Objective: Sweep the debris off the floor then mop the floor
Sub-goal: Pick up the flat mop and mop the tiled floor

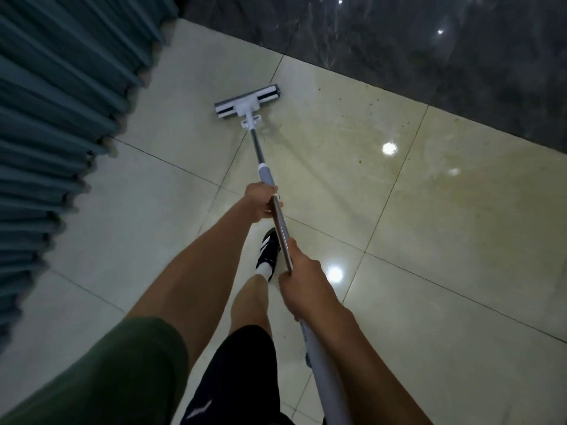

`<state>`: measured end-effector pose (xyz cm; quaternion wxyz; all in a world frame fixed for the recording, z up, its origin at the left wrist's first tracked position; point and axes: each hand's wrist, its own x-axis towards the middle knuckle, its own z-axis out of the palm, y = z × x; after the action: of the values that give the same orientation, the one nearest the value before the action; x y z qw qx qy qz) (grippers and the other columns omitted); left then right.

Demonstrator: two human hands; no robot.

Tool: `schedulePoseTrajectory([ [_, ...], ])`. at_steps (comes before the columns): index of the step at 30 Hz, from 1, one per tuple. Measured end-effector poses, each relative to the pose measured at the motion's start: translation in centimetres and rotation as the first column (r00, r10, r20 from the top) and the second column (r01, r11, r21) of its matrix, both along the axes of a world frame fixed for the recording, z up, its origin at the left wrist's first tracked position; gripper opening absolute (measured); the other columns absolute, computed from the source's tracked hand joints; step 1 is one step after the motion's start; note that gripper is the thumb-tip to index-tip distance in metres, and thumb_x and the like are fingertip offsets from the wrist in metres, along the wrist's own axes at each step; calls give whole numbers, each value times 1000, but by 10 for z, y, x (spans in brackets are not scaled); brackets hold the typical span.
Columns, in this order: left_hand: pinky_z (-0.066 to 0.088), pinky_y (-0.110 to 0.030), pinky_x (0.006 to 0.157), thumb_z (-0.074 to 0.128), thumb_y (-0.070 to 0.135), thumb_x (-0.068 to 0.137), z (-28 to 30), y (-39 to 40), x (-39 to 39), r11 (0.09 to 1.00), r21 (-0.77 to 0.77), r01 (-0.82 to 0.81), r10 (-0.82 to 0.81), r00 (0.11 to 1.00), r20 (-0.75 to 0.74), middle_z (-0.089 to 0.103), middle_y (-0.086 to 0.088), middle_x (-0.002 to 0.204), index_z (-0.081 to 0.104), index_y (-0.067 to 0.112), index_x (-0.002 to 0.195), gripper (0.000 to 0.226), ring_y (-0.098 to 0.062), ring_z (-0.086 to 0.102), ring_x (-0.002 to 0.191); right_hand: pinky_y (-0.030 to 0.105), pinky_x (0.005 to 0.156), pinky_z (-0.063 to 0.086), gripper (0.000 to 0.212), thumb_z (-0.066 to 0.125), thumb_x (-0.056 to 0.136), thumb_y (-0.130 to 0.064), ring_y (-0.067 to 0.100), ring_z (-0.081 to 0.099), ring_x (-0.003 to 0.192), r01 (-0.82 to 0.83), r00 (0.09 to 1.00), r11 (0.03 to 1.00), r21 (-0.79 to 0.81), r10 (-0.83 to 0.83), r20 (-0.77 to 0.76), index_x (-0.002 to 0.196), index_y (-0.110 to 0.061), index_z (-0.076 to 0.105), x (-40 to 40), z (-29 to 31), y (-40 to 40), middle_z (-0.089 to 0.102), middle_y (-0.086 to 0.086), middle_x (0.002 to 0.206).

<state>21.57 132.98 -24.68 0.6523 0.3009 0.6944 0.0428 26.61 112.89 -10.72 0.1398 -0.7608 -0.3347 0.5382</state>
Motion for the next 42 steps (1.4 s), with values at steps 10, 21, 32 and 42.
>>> schedulePoseTrajectory([
  [10, 57, -35, 50, 60, 2, 97, 20, -129, -10, 988, -6, -156, 156, 987, 39, 56, -18, 91, 54, -4, 108, 13, -28, 59, 64, 36, 69, 56, 85, 46, 91, -2, 25, 60, 78, -178, 984, 979, -102, 176, -29, 157, -37, 7, 13, 47, -109, 59, 12, 97],
  [21, 58, -38, 53, 63, 4, 96, 21, -51, -24, 987, -7, -160, 161, 986, 41, 59, -18, 88, 58, -6, 119, 26, -32, 65, 65, 21, 49, 38, 80, 46, 93, -5, 15, 55, 67, -181, 983, 977, -114, 183, 8, 157, -38, 11, 1, 37, -30, 53, 3, 88],
  [32, 61, -43, 63, 63, 4, 96, 4, 172, -61, 980, 51, -193, 194, 981, -6, 62, -15, 79, 58, -6, 116, 23, -29, 66, 58, 21, 50, 41, 77, 46, 97, -6, 14, 53, 63, -227, 974, 973, -36, 227, -2, 159, -33, 8, -31, 13, 192, 54, 5, 84],
  [42, 57, -37, 57, 61, 4, 95, 2, 260, -103, 973, 87, -213, 217, 976, -35, 61, -13, 81, 59, -5, 120, 26, -27, 65, 57, 28, 58, 43, 81, 42, 93, -8, 22, 55, 70, -280, 960, 959, -43, 278, -43, 158, -38, 5, -68, -2, 281, 56, 13, 91],
])
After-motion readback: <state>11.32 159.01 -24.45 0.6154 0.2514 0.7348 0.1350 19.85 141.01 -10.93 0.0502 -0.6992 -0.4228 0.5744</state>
